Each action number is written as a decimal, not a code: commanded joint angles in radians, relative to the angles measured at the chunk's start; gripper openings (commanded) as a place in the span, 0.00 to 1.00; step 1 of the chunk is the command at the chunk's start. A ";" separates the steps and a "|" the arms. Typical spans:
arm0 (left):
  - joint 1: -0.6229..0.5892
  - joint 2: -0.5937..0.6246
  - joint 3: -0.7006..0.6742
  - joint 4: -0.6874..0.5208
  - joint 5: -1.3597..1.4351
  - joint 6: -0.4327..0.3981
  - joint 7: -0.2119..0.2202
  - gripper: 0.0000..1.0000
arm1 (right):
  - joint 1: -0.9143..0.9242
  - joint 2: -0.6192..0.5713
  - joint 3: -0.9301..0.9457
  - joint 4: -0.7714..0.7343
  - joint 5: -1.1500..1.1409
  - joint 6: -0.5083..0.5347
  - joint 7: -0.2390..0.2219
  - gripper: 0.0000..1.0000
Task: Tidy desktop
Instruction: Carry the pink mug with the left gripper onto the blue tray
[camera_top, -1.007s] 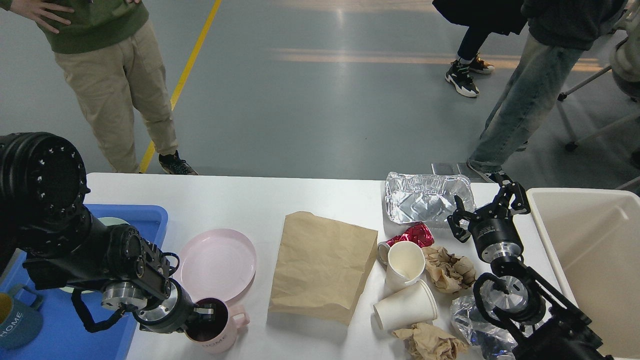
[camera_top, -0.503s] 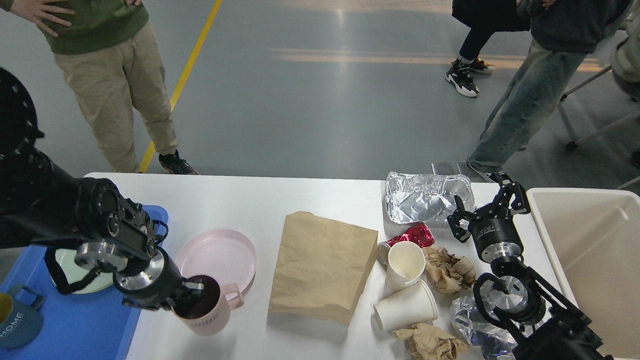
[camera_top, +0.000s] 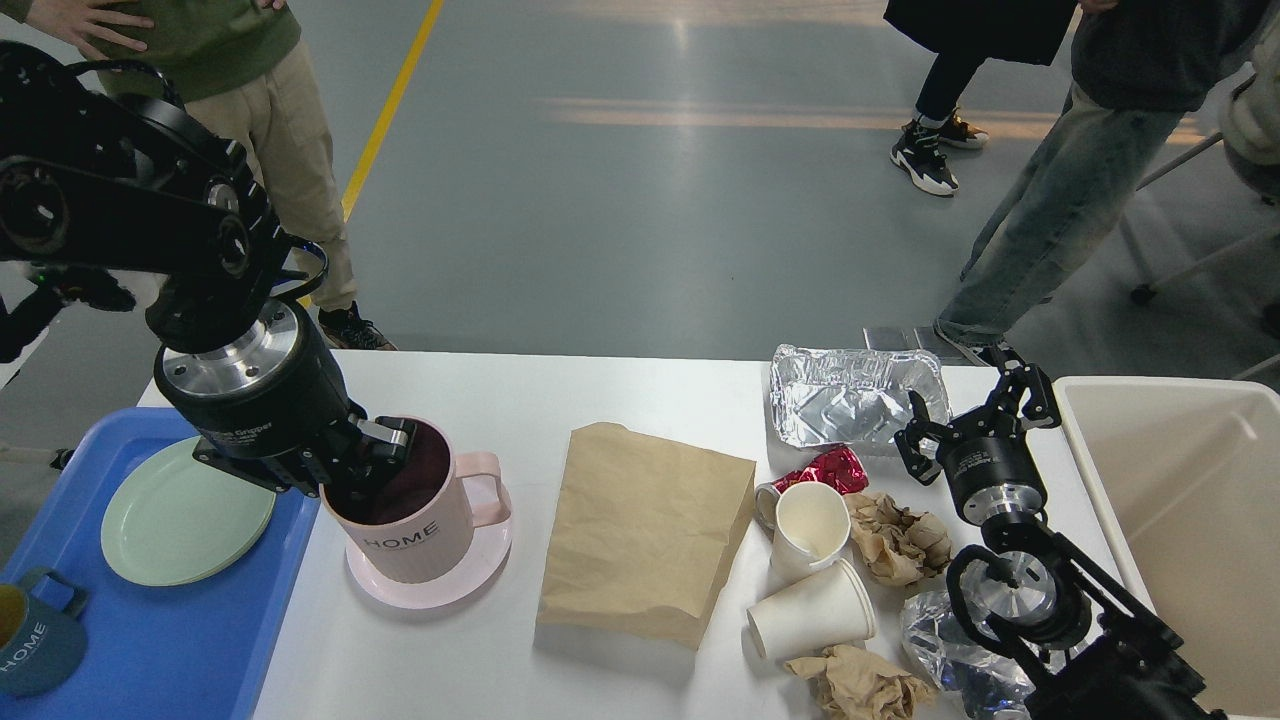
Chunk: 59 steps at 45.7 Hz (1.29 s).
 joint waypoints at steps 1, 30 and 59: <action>0.002 0.006 0.028 0.000 0.016 -0.012 -0.007 0.00 | 0.000 0.000 0.000 0.000 0.000 0.000 0.000 1.00; 0.633 0.592 -0.038 0.472 0.402 0.000 -0.016 0.00 | -0.002 0.000 0.000 0.002 0.000 0.000 0.000 1.00; 1.100 0.598 -0.291 0.787 0.525 0.063 -0.075 0.00 | 0.000 0.000 0.000 0.002 0.000 0.000 0.000 1.00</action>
